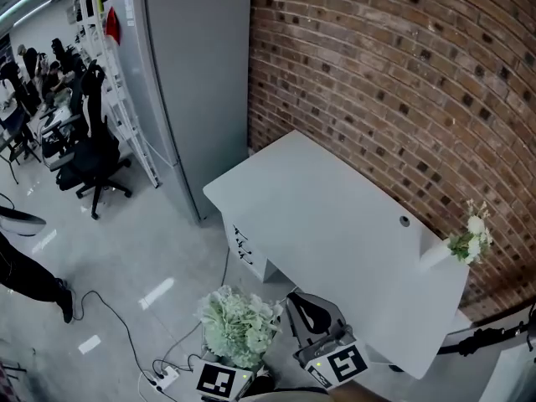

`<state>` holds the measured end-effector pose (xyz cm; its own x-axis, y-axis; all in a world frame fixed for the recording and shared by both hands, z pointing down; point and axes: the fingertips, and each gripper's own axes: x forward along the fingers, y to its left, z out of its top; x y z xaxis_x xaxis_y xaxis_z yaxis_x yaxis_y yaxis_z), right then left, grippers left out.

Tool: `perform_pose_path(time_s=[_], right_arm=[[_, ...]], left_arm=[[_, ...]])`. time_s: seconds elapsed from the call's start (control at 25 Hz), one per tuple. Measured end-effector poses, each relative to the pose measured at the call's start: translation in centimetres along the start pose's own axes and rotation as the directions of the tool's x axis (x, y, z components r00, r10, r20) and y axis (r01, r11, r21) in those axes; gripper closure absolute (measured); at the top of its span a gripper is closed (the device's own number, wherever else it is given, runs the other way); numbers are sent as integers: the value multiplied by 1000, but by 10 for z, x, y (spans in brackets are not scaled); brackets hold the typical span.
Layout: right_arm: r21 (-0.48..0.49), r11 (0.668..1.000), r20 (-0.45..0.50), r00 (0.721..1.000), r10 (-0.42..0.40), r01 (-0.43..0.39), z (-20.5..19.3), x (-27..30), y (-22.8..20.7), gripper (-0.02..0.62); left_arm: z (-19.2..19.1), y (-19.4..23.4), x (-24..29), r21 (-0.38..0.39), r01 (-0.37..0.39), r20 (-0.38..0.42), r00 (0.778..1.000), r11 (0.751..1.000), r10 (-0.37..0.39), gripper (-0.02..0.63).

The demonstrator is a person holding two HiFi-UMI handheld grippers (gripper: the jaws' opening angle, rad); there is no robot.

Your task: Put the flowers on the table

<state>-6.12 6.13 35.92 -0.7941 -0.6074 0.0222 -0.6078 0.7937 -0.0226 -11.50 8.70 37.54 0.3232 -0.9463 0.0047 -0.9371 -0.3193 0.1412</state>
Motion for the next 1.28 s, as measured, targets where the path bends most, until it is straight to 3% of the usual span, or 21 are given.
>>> perform_pose_path(time_s=[0.68,1.28], right_arm=[[5,998,-15,997,-70,70,0,22,-14,575],[19,998,14,998,-58,57,7,51,-87,575]], left_arm=[[2,15,7,-26,48,3,999,999,-48,253],[11,22,85,2,32,-1,999,999,-32,253]])
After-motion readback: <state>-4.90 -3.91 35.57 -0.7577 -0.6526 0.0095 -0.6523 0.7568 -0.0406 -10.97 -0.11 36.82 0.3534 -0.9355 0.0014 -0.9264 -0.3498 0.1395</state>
